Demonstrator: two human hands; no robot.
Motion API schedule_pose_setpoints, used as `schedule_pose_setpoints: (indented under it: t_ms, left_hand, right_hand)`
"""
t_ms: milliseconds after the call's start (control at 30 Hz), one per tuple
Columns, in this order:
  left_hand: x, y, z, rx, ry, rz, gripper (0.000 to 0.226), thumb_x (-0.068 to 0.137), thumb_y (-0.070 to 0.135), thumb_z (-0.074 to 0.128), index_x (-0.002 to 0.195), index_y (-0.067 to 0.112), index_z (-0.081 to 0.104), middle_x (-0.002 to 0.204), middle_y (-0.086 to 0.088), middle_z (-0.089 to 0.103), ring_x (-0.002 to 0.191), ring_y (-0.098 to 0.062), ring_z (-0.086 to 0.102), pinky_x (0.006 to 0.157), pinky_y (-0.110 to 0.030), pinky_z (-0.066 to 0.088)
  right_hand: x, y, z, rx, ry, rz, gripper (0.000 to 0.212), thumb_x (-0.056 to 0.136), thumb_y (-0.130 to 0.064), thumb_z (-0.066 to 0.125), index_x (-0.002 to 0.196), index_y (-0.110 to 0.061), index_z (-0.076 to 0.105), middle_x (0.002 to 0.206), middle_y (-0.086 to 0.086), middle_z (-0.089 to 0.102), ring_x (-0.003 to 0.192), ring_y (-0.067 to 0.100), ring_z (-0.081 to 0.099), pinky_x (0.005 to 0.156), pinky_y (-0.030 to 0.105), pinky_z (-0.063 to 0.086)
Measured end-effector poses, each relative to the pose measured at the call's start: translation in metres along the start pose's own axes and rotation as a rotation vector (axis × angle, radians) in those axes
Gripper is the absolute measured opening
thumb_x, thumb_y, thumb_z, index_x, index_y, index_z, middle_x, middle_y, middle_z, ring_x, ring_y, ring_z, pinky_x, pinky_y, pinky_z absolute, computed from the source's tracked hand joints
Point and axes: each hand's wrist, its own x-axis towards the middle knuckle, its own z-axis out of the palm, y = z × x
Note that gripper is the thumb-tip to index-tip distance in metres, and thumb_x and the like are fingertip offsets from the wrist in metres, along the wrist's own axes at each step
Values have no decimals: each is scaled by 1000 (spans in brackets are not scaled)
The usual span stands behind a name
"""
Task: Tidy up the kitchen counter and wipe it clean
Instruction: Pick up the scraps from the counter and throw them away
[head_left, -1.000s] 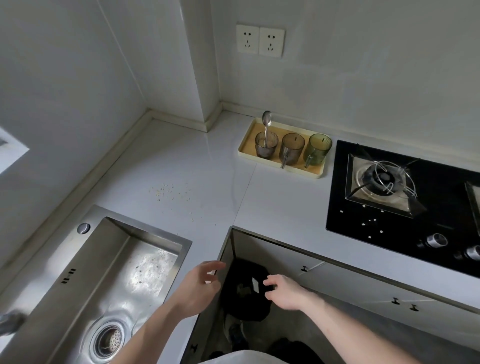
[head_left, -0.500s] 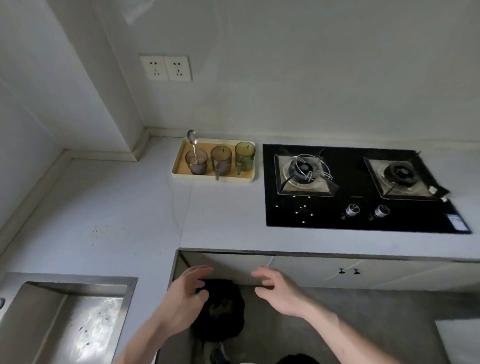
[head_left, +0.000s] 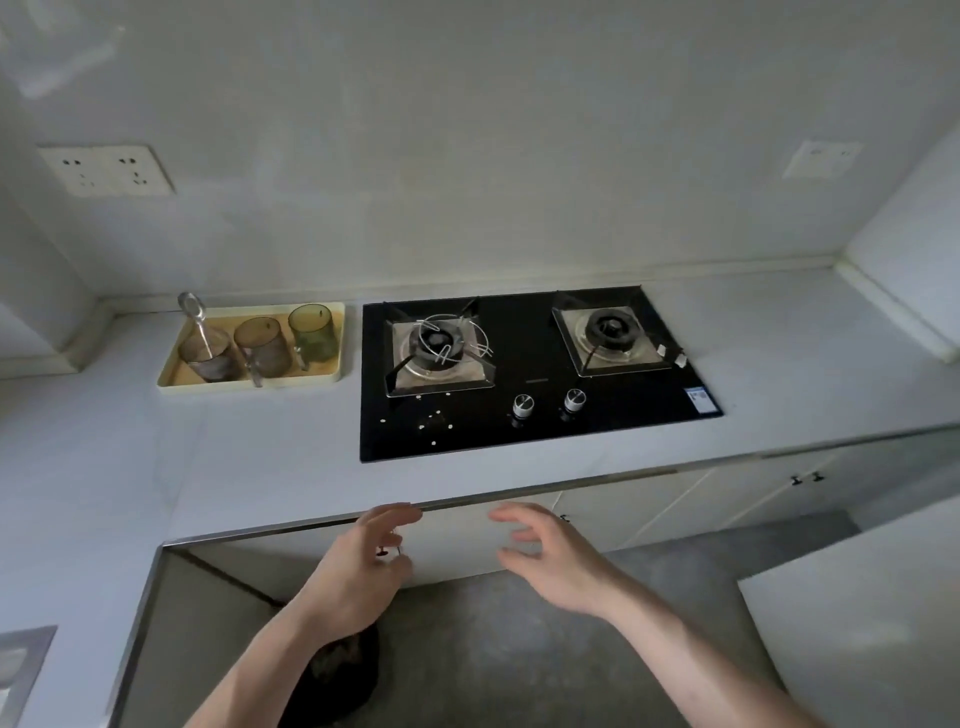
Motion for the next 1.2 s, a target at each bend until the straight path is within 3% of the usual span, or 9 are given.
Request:
schedule_pose_setpoints:
  t_ms: [167,400,600,733,867,933,1033,1200]
  left_hand:
    - [21,41,49,33,-19,58,52,93,9,58,135,40,58,143,27,45,118,1,57,85,-16,51]
    - [38,87,82,61,-61,152,54,93,6,60,126,49,58,144,26,47,120,2,56,88,-17,52]
    - [57,100,74,95,-88,177,53,95,7,60,130,46,56,146,24,46,121,-3,56,90,-16,51]
    - [83,98,53,142,-111,181,51,96,8,60,134,42,55,148,20,45,124,-5,54,95,-23,53]
    - [108,101,42,164,-135,187,52,95,7,60,138,36,55,150,16,44,125,-7,54,84,-17,53]
    - [116,99,39,195,-133,186,53,95,7,61,135,41,53,150,16,44,124,-6,54,86,-17,52]
    - [125,96,34,208,-91,162,55,94,7,62,132,44,51,150,15,45,123,-7,55,96,-23,50]
    - [141,88,39,189,2,87,53,94,5,62,134,39,55,150,12,48,121,-8,57,89,-18,48]
  right_hand:
    - [-29,37,-60,11,65,23,45,93,-33,62,137,-39,54,144,-25,45,120,-5,54,99,24,52]
    - [-63,60,-111,20,174,24,45,94,-36,62,137,-43,54,147,-25,41,118,-8,54,99,20,50]
    - [-59,72,-124,37,225,63,45,93,-38,64,137,-43,53,147,-25,42,119,-7,53,100,23,50]
    - [-44,74,-127,64,279,96,45,92,-36,65,135,-45,54,148,-24,41,119,-4,54,99,23,51]
    - [-27,83,-151,18,319,147,45,94,-34,64,137,-40,54,151,-21,39,119,-2,53,90,13,46]
    - [-18,90,-169,9,317,181,45,96,-33,63,140,-38,52,154,-19,36,124,1,51,85,11,43]
    - [6,103,-201,-15,342,224,48,97,-29,64,143,-32,50,156,-11,36,131,10,49,95,20,43]
    - [62,142,-268,-158,347,292,60,94,-26,64,151,-27,44,165,-3,24,141,18,43,112,32,40]
